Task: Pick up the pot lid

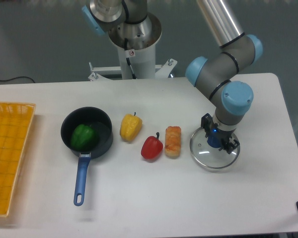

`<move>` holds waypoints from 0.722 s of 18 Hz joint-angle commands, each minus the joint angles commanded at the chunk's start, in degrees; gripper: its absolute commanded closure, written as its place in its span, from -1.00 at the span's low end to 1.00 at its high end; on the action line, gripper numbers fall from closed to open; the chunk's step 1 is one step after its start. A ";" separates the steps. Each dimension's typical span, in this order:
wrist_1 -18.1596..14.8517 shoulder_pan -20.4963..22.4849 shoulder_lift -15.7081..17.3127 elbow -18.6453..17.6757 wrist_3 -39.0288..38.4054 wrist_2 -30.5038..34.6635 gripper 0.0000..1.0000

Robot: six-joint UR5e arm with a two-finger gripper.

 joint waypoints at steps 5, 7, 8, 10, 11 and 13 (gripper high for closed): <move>-4.04 0.09 2.72 0.00 -0.09 -0.09 -0.21; -5.88 0.00 3.43 0.17 -0.09 -0.09 -0.21; -6.76 0.00 3.69 0.26 -0.17 -0.09 -0.21; -8.96 -0.09 3.87 0.79 -0.18 -0.09 -0.21; -10.18 -0.09 4.31 1.14 -0.18 -0.09 -0.21; -12.38 0.00 4.49 1.93 -0.18 -0.09 -0.21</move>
